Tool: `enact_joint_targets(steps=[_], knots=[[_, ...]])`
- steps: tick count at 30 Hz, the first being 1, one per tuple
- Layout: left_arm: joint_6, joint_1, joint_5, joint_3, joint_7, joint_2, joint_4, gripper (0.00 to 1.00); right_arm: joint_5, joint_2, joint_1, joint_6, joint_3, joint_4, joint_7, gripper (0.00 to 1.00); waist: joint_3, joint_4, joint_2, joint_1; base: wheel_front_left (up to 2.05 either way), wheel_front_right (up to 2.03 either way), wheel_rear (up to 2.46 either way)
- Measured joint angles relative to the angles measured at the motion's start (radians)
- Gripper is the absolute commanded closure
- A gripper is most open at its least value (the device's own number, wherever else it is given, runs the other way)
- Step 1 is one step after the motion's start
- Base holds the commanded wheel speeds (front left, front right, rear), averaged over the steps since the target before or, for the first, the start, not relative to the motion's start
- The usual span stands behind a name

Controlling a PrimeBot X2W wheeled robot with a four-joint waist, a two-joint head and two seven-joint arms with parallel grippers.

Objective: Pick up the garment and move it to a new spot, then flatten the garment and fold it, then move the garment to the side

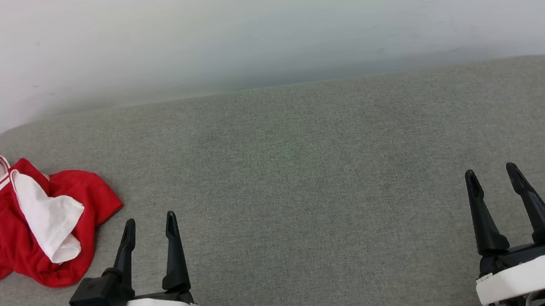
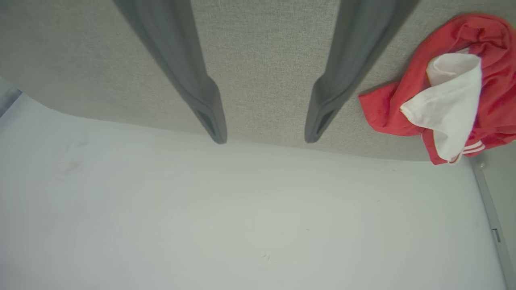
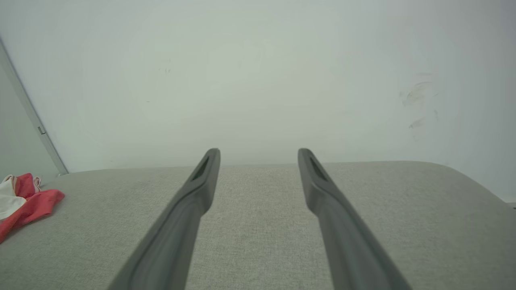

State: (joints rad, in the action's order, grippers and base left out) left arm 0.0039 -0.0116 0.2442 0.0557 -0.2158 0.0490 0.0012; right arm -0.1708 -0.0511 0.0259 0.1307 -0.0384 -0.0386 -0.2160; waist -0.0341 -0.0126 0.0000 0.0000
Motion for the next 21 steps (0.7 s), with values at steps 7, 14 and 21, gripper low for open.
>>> enact_joint_targets(steps=[7,14,21], knots=[[-0.004,-0.004,-0.048,0.007,-0.014,0.0,-0.001,0.0,0.047,0.0,0.007,0.0,-0.001,-0.009,-0.013,0.0,-0.004,-0.001,0.0,0.0,0.0,0.0,0.0],[-0.004,-0.004,-0.091,0.01,-0.027,0.0,-0.007,0.0,0.064,0.0,0.008,0.0,-0.011,-0.013,-0.027,0.0,-0.011,-0.003,0.0,0.0,0.0,0.0,0.0],[-0.005,-0.008,-0.125,0.013,-0.04,0.0,-0.012,0.0,0.075,0.0,0.014,0.0,-0.013,-0.014,-0.04,0.0,-0.012,-0.003,0.0,0.0,0.0,0.0,0.0]])
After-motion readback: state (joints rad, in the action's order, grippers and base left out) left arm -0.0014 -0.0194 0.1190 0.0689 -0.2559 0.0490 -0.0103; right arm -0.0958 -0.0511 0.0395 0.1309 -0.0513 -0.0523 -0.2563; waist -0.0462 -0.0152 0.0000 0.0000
